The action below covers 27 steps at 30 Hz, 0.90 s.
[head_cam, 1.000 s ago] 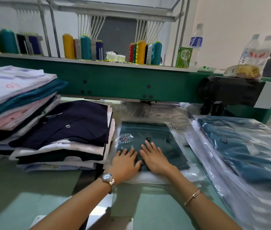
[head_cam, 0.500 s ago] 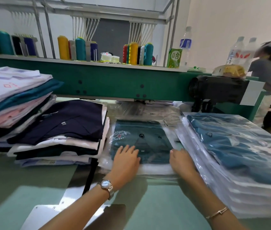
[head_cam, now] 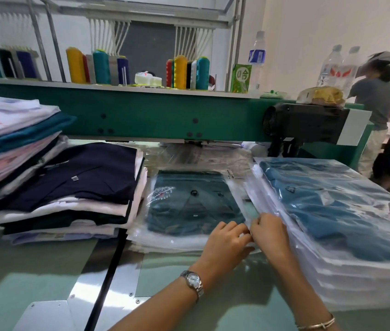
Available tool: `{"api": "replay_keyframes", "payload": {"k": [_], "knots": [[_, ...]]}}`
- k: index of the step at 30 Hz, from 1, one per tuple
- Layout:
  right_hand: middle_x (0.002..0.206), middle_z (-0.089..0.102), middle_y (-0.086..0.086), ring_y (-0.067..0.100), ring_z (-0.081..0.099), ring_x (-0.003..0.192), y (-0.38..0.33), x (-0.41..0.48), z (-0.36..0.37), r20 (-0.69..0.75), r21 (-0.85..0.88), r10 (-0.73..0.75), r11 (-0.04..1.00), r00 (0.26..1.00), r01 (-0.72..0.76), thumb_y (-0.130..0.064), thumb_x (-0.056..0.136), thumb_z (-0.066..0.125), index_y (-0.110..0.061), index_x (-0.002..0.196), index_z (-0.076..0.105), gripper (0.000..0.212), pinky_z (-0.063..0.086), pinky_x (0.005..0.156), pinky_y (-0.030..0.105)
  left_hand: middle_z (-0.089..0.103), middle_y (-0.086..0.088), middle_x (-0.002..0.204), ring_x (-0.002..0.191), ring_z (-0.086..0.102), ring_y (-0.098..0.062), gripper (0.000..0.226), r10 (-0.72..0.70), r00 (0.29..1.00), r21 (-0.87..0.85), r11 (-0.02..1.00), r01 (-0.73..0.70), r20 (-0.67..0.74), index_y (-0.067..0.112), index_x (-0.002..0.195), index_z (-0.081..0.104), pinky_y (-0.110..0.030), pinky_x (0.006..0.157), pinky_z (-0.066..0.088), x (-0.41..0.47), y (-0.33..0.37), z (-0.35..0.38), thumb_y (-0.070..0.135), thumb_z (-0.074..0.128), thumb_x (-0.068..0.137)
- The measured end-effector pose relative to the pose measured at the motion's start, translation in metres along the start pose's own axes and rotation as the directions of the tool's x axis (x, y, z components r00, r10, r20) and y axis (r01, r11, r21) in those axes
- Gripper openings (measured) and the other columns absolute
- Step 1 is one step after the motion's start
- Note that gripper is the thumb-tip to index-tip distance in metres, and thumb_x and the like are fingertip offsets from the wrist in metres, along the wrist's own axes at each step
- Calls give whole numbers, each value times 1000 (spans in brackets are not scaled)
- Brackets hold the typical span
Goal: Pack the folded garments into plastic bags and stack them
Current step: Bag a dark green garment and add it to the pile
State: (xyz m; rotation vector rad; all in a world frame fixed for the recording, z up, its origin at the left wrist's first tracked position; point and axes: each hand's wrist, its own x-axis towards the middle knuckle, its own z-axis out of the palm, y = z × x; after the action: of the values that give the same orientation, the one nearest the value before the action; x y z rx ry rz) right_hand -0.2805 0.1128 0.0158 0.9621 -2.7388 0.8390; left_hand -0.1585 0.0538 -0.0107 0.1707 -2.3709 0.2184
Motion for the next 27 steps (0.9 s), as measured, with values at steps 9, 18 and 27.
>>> {"api": "replay_keyframes", "payload": {"k": [9,18,27], "knots": [[122,64,14,30,59,111,6,6,-7,94,185,57,980,994,-74,-6,87,52,-6,120,64,35,44,90,28,66,0,81,63,60,-20,8,-95,975,-150,987,64,-202,14,85,72,-30,55,48,6,3,15,11,75,78],[126,62,14,27,59,112,12,11,-3,169,342,69,931,983,-124,1,87,49,-7,121,62,37,46,94,33,63,5,74,59,53,-16,8,-78,977,-49,996,70,-198,21,74,66,-28,53,38,18,4,17,27,71,77],[112,61,12,23,56,95,17,13,-1,197,374,84,914,977,-154,3,86,48,-10,113,59,32,43,77,29,61,6,73,63,50,-17,6,-57,989,-45,998,51,-133,18,70,64,-29,56,38,0,-16,2,22,68,72]]}}
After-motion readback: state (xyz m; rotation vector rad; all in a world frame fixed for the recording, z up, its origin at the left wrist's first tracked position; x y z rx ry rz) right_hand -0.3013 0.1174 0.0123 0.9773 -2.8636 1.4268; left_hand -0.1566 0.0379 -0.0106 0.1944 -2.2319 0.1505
